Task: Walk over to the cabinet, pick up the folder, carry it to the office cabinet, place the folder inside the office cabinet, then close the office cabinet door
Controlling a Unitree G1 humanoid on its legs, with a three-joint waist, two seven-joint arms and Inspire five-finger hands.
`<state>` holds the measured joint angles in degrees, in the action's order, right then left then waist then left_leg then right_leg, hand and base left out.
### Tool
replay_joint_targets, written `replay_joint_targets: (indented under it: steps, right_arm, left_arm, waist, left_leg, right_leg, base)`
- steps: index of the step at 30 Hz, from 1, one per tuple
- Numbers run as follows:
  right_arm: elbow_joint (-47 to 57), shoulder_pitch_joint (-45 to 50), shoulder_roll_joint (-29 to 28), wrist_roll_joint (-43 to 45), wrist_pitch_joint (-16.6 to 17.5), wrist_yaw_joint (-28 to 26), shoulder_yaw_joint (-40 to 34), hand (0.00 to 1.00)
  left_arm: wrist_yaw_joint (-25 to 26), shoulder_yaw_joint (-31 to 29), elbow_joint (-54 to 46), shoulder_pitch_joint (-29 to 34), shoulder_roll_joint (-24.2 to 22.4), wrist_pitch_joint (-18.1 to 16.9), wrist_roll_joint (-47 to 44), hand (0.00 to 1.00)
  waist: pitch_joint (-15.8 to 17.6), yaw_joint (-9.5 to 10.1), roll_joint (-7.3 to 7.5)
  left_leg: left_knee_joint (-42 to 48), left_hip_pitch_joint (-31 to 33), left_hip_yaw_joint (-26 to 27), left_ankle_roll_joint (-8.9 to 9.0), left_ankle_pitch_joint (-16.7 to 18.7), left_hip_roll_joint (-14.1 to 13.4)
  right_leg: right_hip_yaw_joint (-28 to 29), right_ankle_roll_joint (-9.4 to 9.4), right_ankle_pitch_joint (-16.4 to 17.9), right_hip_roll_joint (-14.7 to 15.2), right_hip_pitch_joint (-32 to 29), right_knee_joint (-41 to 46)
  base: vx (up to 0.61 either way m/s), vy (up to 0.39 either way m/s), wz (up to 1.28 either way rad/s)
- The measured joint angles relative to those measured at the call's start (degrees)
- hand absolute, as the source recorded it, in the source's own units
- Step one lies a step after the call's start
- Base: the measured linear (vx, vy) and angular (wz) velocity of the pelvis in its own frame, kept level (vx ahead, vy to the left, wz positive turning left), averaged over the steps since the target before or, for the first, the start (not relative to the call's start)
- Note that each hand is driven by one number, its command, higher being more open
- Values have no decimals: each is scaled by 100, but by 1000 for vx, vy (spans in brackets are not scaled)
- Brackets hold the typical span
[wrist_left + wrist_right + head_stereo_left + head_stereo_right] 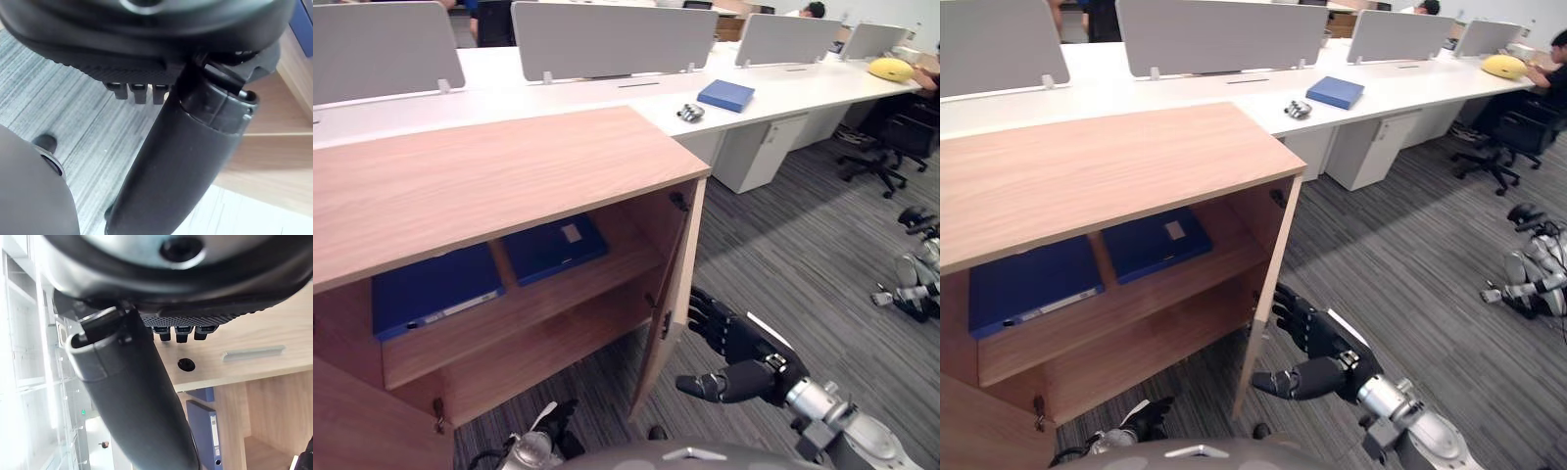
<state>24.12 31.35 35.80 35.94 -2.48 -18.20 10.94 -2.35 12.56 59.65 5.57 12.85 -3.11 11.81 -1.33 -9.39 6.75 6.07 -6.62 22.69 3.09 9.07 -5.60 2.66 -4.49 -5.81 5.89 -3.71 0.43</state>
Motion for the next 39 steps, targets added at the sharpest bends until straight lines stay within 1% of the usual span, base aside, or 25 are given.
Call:
replay_joint_targets:
  steps: [1,3,4,6,7,9,10,11,12,13,17,19,23,27,31,34,39]
  right_arm:
    - [-186,-311,-146,-61,19,30,192,100]
    - [-429,-579,-407,-288,48,104,320,100]
    - [-548,-664,-492,-358,74,137,365,100]
    - [-1149,-976,-940,-654,78,284,398,100]
    - [-1311,-1058,-1057,-702,77,354,392,100]
    - [-1855,-1334,-1425,-987,77,608,367,100]
    - [-1943,-1381,-1481,-1092,77,655,363,100]
    - [-2087,-1410,-1581,-1215,155,759,322,100]
    - [-2192,-1467,-1669,-1370,149,845,204,100]
    - [-2389,-1571,-1740,-1579,146,939,128,100]
    - [-2794,-1784,-1924,-1901,138,1219,-43,100]
    - [-2866,-1899,-2034,-2150,139,1353,-130,100]
    - [-3134,-2081,-2103,-2456,146,1552,-303,100]
    - [-3424,-2332,-2254,-2573,146,1698,-351,100]
    - [-3574,-2466,-2257,-2695,185,1779,-352,100]
    - [-4212,-2964,-2260,-2699,198,1928,-351,100]
    - [-4724,-3406,-2260,-2699,280,2163,-352,100]
  left_arm:
    - [40,-1,26,-17,11,0,-1,100]
    - [65,-7,26,-31,1,1,-6,100]
    - [72,-9,26,-39,-1,1,-6,100]
    - [122,-70,25,-62,-23,0,-15,100]
    - [142,-98,22,-69,-33,0,-17,100]
    - [226,-283,22,-80,-106,1,-72,100]
    - [248,-295,20,-79,-114,1,-112,100]
    - [277,-417,4,-49,-147,1,-163,100]
    - [329,-524,-1,-11,-181,3,-243,100]
    - [360,-605,-4,-6,-196,4,-261,100]
    - [391,-766,-135,80,-206,9,-276,100]
    - [424,-890,-206,139,-227,8,-283,100]
    - [482,-1122,-223,211,-266,5,-355,100]
    - [492,-1143,-229,214,-285,4,-450,100]
    - [529,-1181,-363,282,-304,6,-454,100]
    - [558,-1175,-409,296,-316,6,-456,100]
    - [579,-1171,-448,293,-327,4,-483,100]
  waist:
    - [-1,50,-15]
    - [18,89,-57]
    - [18,115,-74]
    - [52,207,-154]
    - [64,233,-179]
    - [133,287,-284]
    - [159,295,-322]
    - [213,298,-402]
    - [249,305,-465]
    - [265,345,-495]
    - [273,515,-505]
    - [280,553,-515]
    - [296,582,-526]
    - [318,589,-552]
    - [384,601,-575]
    - [419,626,-602]
    - [483,649,-631]
  left_leg:
    - [4,53,-52,3,-5,-4]
    - [9,115,-136,-1,-18,-4]
    - [7,136,-162,-2,-23,-4]
    - [-2,223,-297,-7,-46,-7]
    - [-5,252,-329,-11,-53,-6]
    - [-41,362,-540,-21,-102,8]
    - [-63,380,-600,-17,-121,14]
    - [-115,404,-699,-19,-165,22]
    - [-176,410,-770,-14,-208,22]
    - [-259,421,-843,-9,-264,23]
    - [-421,468,-1058,30,-392,1]
    - [-473,481,-1147,31,-435,2]
    - [-488,516,-1242,35,-465,12]
    - [-527,542,-1415,30,-538,17]
    - [-701,501,-1565,53,-672,15]
    - [-804,494,-1584,51,-746,11]
    - [-872,483,-1588,49,-772,15]
  right_leg:
    - [-58,-2,-1,4,-3,-25]
    - [-132,-5,-3,16,-2,-63]
    - [-157,-4,-3,17,-5,-75]
    - [-303,-3,-1,32,12,-140]
    - [-341,-3,0,39,10,-151]
    - [-549,-26,38,78,12,-163]
    - [-602,-25,53,85,21,-162]
    - [-713,-32,80,100,37,-162]
    - [-784,-34,102,101,46,-161]
    - [-866,-40,119,100,47,-162]
    - [-1071,-41,169,79,48,-165]
    - [-1178,-37,183,83,54,-167]
    - [-1277,-41,187,99,96,-178]
    - [-1423,-38,204,108,136,-192]
    - [-1589,-33,215,101,208,-232]
    - [-1622,-32,214,90,208,-233]
    - [-1626,-33,211,85,202,-262]
  base:
    - [38,-31,16]
    - [39,-23,21]
    - [45,-20,24]
    - [44,-25,27]
    - [33,-24,35]
    - [26,-30,44]
    - [24,-32,51]
    - [19,-32,43]
    - [23,-50,45]
    - [11,-47,31]
    - [8,-41,30]
    - [14,-19,25]
    - [-13,2,13]
    - [-31,-7,19]
    - [-35,-21,23]
    - [-31,-4,5]
    - [-4,1,1]
